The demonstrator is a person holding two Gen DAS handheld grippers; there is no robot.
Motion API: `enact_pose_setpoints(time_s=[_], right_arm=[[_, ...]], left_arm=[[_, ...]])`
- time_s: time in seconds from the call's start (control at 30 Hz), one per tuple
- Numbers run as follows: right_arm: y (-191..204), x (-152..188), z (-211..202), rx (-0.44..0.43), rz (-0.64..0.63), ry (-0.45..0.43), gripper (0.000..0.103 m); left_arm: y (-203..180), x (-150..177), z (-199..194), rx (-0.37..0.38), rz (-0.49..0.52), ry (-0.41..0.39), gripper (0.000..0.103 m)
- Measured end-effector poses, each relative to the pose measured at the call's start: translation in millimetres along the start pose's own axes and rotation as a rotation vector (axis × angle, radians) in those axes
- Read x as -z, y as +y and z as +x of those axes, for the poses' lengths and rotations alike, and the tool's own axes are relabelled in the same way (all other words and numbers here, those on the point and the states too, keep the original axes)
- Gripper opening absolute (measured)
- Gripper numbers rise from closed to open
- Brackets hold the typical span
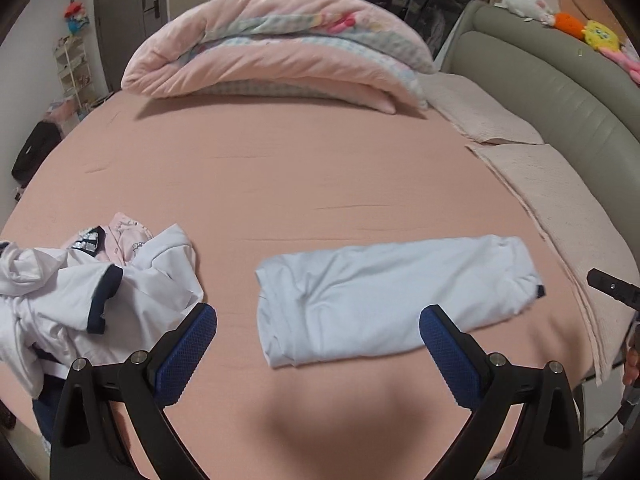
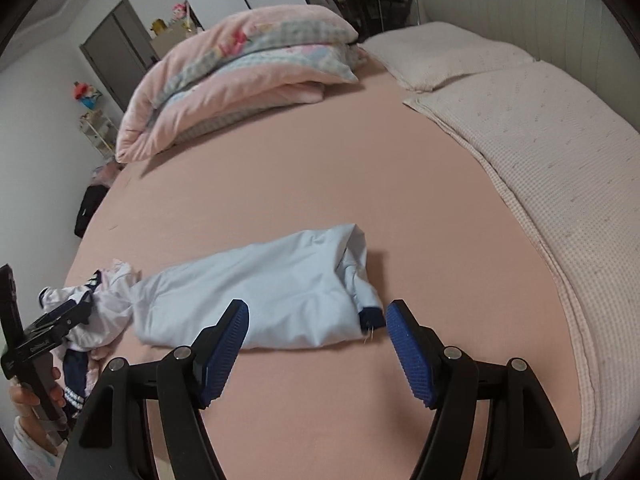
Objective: Fold clothes
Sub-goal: 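Open both grippers and withdraw from the rolled shirt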
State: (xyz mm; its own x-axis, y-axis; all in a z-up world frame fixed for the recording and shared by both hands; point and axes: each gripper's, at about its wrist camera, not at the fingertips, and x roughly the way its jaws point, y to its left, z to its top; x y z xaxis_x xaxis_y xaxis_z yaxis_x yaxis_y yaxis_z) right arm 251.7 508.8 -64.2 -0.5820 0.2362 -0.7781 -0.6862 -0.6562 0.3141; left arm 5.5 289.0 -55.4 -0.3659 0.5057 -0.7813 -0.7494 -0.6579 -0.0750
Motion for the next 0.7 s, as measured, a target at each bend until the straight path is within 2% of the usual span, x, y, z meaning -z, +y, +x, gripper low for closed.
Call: enact_pose_setpoints(time_s=[0.13, 0.2, 0.3, 0.37, 0.53, 0.7], right_arm=[[2.6, 10.7, -21.3, -0.022, -0.01, -0.021, 0.071], [2.2, 21.4, -32.4, -0.009, -0.001, -0.027, 0.071], [-1.7, 40.3, -51.1, -0.038, -0.002, -0.039, 0.071], [-2.8, 45.6, -56.4, -0.049, -0.008, -0.042, 0.071], [1.3, 52.0, -51.3, -0.051, -0.034, -0.045, 0.071], [8.0, 55.8, -24.8, -0.035, -0.063, 0.001, 0.071]], left_arm=[[-13.0, 4.1, -17.2, 0.015, 0.009, -0.044, 0.103], [-26.1, 6.8, -24.5, -0.022, 0.068, -0.056, 0.103], [-46.9, 9.8, -31.2, -0.021, 0.16, -0.077, 0.103], [-61.6, 11.4, -30.7, -0.047, 0.223, -0.096, 0.103], [-91.6, 15.7, -20.0, -0.067, 0.315, -0.114, 0.103], [-111.2, 19.1, -8.1, -0.052, 0.331, -0.105, 0.103]])
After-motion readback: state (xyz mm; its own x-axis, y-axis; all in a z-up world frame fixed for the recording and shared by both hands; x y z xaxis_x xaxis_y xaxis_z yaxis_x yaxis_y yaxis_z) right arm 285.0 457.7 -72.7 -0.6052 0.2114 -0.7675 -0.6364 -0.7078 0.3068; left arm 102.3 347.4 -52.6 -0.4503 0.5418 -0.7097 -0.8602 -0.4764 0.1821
